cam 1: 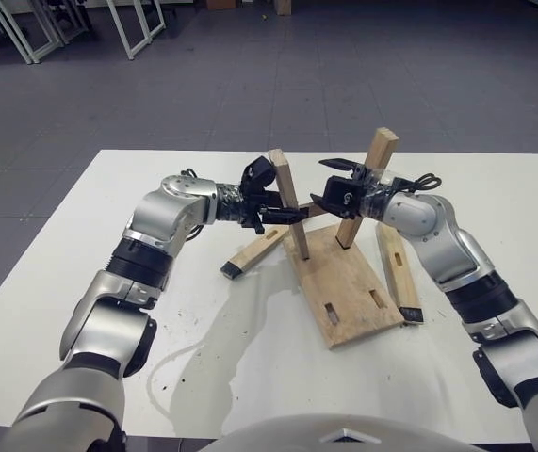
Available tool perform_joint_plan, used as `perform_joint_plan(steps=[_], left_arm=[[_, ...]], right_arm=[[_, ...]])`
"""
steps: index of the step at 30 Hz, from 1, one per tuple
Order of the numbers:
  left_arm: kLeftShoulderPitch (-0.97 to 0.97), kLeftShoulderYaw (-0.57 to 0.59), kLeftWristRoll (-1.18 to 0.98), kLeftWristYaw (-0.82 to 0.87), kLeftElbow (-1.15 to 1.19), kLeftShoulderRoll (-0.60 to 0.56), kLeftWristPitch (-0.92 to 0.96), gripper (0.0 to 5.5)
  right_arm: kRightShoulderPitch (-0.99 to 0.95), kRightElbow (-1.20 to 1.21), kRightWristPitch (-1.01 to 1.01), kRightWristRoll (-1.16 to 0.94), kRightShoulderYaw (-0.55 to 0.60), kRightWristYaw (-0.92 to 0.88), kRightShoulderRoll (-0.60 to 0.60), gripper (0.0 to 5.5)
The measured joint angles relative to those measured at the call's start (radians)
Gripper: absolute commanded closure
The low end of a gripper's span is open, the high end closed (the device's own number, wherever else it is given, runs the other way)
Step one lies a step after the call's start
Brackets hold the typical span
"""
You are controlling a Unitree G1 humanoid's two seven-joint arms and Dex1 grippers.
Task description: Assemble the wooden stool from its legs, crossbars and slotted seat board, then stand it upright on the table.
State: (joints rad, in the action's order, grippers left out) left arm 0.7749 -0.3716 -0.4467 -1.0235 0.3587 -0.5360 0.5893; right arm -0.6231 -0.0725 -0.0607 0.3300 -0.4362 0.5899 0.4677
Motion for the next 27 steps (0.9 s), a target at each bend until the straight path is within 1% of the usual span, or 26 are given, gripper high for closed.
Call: perform_joint_plan(steps=[3, 5, 6, 7, 8, 10, 12, 14, 17, 19, 21, 23, 25, 27], left_arm=[[0.012, -0.008, 0.000, -0.002, 0.014, 0.001, -0.002, 3.47], [0.010, -0.006, 0.000, 0.003, 0.016, 0.005, -0.009, 3.47], [0.007, -0.002, 0.000, 0.007, 0.016, 0.008, -0.015, 3.09], [0.000, 0.004, 0.015, 0.024, 0.009, 0.013, -0.019, 2.91], [-0.019, -0.009, 0.080, 0.059, 0.009, 0.015, -0.017, 2.73], [-0.079, 0.011, 0.100, 0.094, 0.008, 0.024, -0.016, 2.38], [-0.072, 0.084, 0.093, 0.095, -0.052, 0.026, -0.050, 2.06], [-0.068, 0.111, 0.085, 0.077, -0.095, 0.020, -0.054, 1.76], [-0.118, 0.138, 0.080, 0.053, -0.163, -0.027, -0.032, 1.62], [-0.243, 0.172, 0.095, 0.054, -0.262, -0.121, 0.009, 1.62], [-0.340, 0.214, 0.108, 0.100, -0.351, -0.162, 0.039, 1.62], [-0.424, 0.266, 0.128, 0.186, -0.441, -0.171, 0.063, 1.62], [-0.498, 0.296, 0.160, 0.272, -0.498, -0.168, 0.075, 1.62], [-0.613, 0.337, 0.216, 0.419, -0.540, -0.121, 0.084, 1.62]], right_arm=[[0.001, 0.007, -0.021, 0.000, 0.007, 0.000, -0.002, 2.36], [0.014, 0.023, -0.062, -0.023, 0.039, -0.001, -0.026, 2.36], [0.020, 0.029, -0.088, -0.042, 0.059, -0.004, -0.039, 2.36], [0.028, 0.041, -0.129, -0.070, 0.100, -0.017, -0.059, 2.36], [0.028, 0.064, -0.161, -0.099, 0.142, -0.033, -0.075, 2.36], [0.022, 0.120, -0.204, -0.138, 0.210, -0.048, -0.080, 2.36], [0.023, 0.152, -0.237, -0.151, 0.236, -0.048, -0.078, 2.36], [0.028, 0.179, -0.252, -0.171, 0.246, -0.042, -0.071, 2.36], [0.085, 0.251, -0.319, -0.242, 0.291, 0.006, -0.053, 2.36], [0.174, 0.385, -0.426, -0.422, 0.374, 0.124, -0.016, 2.36], [0.207, 0.460, -0.508, -0.539, 0.439, 0.186, 0.022, 2.36], [0.241, 0.496, -0.555, -0.580, 0.468, 0.216, 0.074, 2.36], [0.287, 0.500, -0.566, -0.578, 0.467, 0.226, 0.121, 2.36], [0.368, 0.491, -0.570, -0.566, 0.450, 0.214, 0.140, 2.36]])
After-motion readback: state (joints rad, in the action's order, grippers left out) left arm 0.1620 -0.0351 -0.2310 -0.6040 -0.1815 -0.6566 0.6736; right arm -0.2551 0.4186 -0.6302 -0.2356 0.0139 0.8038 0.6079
